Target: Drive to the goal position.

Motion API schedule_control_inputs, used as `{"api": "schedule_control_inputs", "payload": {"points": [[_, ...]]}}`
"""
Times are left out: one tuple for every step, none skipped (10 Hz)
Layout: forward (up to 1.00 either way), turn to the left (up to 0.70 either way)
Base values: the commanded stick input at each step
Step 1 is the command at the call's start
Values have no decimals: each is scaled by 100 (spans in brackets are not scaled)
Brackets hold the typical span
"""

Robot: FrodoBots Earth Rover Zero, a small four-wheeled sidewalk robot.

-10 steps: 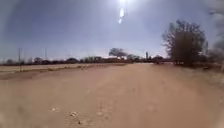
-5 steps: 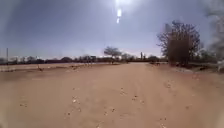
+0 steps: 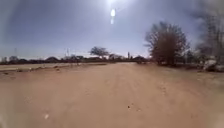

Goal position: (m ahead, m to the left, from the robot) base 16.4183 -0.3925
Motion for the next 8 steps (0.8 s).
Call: {"api": "schedule_control_inputs", "payload": {"points": [[100,0],[100,0],[100,0],[100,0],[100,0],[100,0],[100,0],[100,0]]}}
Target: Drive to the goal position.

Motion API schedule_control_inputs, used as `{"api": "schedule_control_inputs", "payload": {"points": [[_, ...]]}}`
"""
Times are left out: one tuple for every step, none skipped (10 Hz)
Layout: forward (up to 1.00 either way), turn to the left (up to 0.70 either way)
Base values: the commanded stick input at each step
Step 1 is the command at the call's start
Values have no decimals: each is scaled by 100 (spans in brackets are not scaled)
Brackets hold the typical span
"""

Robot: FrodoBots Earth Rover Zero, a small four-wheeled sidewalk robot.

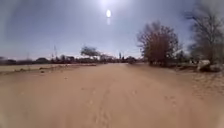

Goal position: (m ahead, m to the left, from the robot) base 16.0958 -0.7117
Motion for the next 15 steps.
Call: {"api": "schedule_control_inputs", "payload": {"points": [[100,0],[100,0],[100,0],[100,0],[100,0],[100,0],[100,0],[100,0],[100,0],[100,0],[100,0],[100,0],[100,0],[100,0],[100,0]]}}
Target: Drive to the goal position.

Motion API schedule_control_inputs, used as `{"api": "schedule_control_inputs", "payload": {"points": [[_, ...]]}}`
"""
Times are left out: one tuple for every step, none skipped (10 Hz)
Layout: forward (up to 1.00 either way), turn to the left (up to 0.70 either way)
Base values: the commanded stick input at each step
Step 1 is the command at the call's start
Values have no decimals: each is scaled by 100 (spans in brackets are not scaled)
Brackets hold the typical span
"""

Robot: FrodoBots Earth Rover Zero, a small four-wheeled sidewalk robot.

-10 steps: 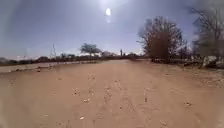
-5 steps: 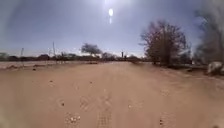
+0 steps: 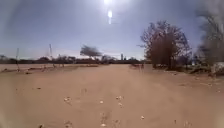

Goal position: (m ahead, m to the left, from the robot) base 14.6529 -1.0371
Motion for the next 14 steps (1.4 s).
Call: {"api": "schedule_control_inputs", "payload": {"points": [[100,0],[100,0],[100,0],[100,0],[100,0],[100,0],[100,0],[100,0],[100,0],[100,0],[100,0],[100,0],[100,0],[100,0]]}}
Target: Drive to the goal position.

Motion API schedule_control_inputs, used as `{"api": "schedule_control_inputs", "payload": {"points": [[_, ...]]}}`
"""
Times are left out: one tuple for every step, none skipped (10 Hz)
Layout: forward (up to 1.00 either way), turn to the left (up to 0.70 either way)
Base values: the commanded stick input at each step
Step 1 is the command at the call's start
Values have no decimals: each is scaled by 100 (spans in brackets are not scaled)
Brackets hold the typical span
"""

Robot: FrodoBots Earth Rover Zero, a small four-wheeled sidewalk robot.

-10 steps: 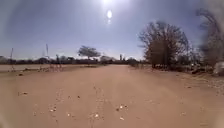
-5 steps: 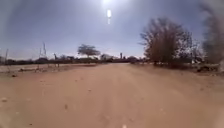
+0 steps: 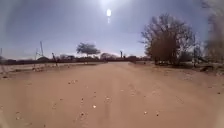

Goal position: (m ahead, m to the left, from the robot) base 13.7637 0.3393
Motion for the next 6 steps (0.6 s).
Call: {"api": "schedule_control_inputs", "payload": {"points": [[100,0],[100,0],[100,0],[100,0],[100,0],[100,0]]}}
